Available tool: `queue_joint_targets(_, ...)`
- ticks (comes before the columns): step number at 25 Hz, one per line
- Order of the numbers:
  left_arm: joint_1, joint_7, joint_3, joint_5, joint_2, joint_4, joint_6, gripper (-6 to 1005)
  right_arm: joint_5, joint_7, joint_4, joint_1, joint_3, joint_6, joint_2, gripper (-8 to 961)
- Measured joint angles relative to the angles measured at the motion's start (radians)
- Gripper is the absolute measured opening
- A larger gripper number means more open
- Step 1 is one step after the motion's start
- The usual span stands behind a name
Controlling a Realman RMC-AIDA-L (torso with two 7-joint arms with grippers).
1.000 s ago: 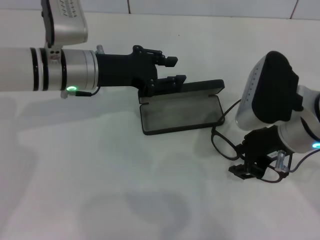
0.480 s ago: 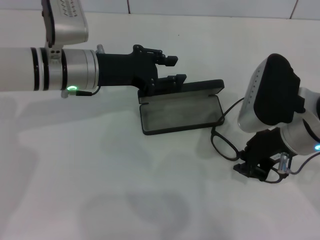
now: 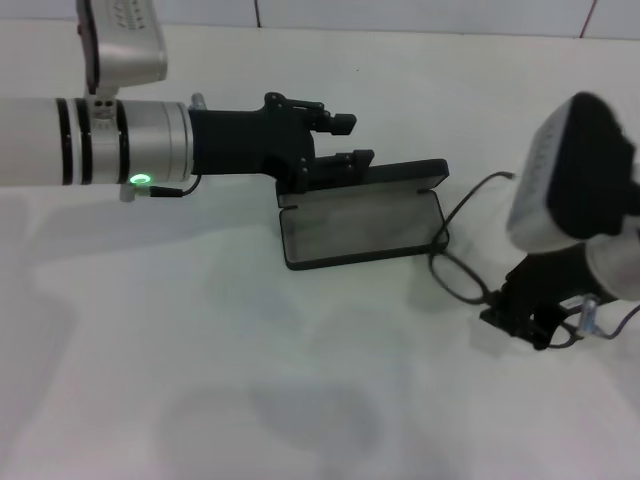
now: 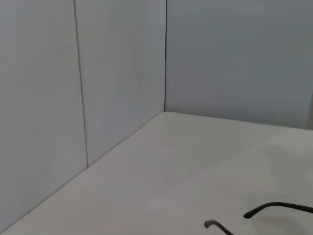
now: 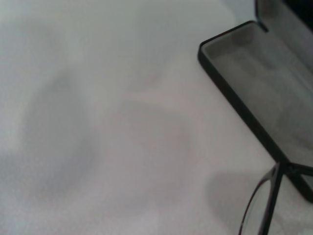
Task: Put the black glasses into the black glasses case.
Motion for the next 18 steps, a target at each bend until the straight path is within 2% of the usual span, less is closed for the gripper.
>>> queue_joint_targets(5, 0.026, 0.003, 0.0, -0.043, 0.004, -0.004, 0.085, 481, 0.104, -0.122, -0.044, -0.06, 0.135, -0.045, 0.001, 108)
queue_joint_targets(10, 0.048, 0.004, 0.0, -0.08, 0.007, 0.001, 0.249, 481, 0.369, -0.386, -0.002, -0.13, 0.328, -0.135, 0.001, 108)
queue_joint_targets(14, 0.055, -0.003, 0.0, -0.085, 0.003, 0.021, 0.359, 481, 0.605, -0.689, 0.177, -0.16, 0.471, -0.232, 0.0, 109)
queue_joint_targets(18, 0.043, -0.03, 0.0, -0.08, 0.008, 0.082, 0.38, 481, 0.737, -0.968, 0.388, -0.167, 0.534, -0.256, -0.002, 109)
